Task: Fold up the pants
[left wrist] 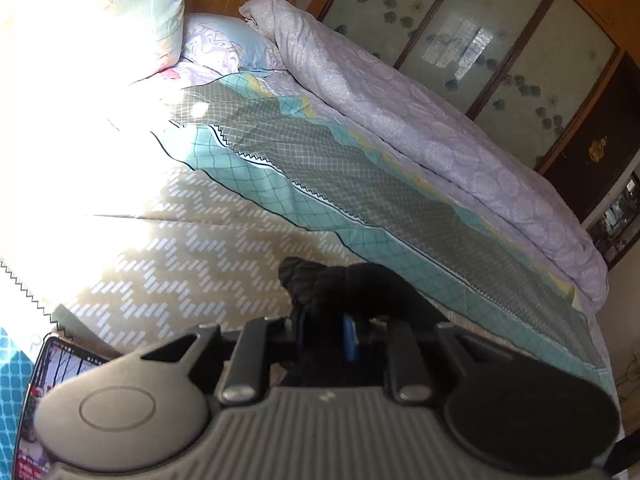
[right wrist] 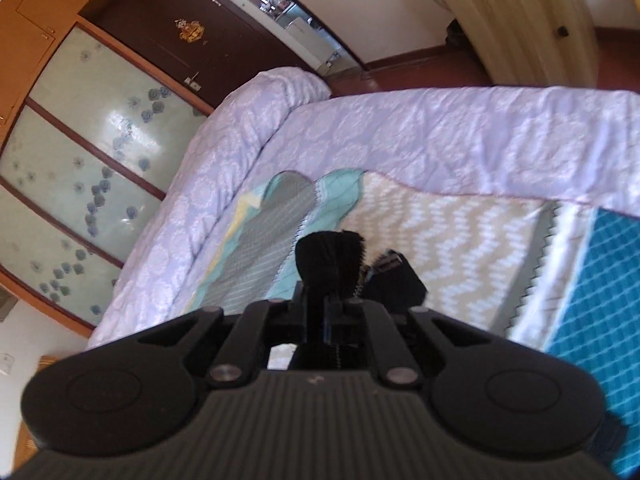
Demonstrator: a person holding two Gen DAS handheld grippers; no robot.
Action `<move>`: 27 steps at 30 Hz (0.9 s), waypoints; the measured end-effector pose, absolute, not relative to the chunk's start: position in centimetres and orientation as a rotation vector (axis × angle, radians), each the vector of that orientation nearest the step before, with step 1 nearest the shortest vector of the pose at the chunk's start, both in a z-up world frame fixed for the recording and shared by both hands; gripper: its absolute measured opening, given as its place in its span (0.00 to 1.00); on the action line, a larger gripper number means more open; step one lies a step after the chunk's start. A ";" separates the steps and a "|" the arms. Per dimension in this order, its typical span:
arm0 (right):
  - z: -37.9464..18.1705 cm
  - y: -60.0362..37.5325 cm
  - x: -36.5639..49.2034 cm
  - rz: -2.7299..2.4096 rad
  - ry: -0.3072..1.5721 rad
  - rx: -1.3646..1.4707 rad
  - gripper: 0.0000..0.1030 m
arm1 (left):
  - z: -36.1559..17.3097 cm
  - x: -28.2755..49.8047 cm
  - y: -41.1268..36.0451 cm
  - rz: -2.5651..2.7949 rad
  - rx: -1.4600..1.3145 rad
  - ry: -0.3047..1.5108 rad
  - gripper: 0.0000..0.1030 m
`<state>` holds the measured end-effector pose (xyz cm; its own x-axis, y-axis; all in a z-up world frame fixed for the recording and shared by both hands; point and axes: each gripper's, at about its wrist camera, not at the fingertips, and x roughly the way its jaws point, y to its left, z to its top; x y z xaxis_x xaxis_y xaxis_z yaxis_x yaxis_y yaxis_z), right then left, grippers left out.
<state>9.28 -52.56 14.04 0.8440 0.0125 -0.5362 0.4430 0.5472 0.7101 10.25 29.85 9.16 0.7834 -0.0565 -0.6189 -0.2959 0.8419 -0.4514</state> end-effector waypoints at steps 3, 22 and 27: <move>14.8 -52.2 12.6 -0.262 0.536 0.997 0.10 | 8.6 13.1 31.3 0.155 -0.648 0.661 0.16; 6.1 -48.9 21.3 -0.332 0.716 0.734 0.45 | 3.6 16.4 30.6 0.222 -0.615 0.814 0.52; 4.2 -46.0 21.5 -0.243 0.748 0.727 0.46 | 3.0 12.0 29.2 0.151 -0.592 0.929 0.61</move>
